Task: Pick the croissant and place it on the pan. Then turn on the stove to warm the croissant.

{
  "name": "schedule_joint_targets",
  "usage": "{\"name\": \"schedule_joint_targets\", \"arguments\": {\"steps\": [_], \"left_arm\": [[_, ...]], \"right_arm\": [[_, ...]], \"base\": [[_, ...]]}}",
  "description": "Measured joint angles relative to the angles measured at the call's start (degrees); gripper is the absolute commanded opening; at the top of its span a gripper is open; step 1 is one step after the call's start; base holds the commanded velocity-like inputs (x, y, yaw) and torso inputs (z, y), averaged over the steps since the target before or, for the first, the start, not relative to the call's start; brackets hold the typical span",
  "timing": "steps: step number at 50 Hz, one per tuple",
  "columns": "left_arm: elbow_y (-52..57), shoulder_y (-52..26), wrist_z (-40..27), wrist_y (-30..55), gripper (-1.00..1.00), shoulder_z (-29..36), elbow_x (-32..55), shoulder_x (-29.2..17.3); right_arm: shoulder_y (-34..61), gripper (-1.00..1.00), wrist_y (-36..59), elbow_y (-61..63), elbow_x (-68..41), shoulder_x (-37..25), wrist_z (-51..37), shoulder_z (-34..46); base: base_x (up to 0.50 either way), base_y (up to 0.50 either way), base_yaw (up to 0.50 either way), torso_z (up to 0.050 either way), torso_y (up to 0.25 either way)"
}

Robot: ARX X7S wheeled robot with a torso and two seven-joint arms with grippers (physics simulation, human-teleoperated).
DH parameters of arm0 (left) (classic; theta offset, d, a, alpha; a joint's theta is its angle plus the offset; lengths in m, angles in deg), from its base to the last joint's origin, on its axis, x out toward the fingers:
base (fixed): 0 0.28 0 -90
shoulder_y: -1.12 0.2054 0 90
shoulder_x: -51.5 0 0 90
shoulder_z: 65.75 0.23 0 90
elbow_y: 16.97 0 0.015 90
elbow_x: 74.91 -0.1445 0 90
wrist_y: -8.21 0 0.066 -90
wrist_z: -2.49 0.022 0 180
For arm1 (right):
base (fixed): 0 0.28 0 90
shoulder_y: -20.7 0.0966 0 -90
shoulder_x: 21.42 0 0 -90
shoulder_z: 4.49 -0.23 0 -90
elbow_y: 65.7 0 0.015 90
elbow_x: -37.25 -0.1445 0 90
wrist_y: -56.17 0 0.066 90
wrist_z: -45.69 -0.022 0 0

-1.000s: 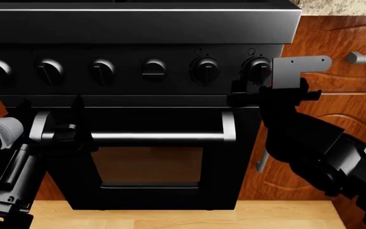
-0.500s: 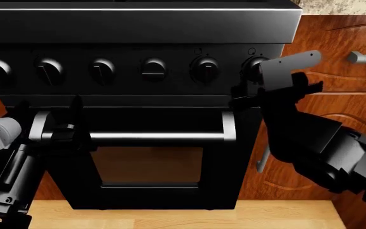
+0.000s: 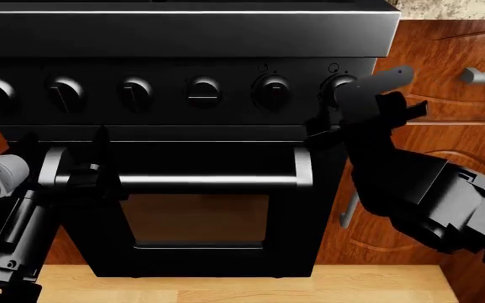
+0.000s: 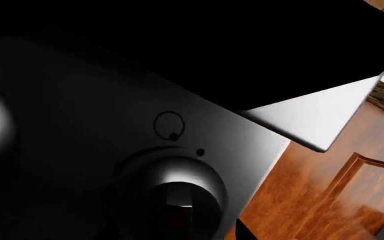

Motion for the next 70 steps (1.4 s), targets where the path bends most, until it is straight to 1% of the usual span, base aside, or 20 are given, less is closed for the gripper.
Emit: {"name": "schedule_joint_targets", "arguments": {"steps": [32,70], "left_arm": [[-0.1,-0.03,-0.25,-0.49,1.0,0.52,0.13,-0.48],[-0.04,-0.06,-0.76,-0.98,1.0,1.21,0.17,-1.0]], "right_arm": [[4.01,-1.0,7.84,1.51,7.11,-0.25,1.97,5.16],[8.07,-1.0,13.59,2.88,10.84,0.4,1.98,11.14]], "base": [[0.0,0.0,0.0,0.0,0.004],[-0.01,0.0,0.0,0.001,0.007]]}}
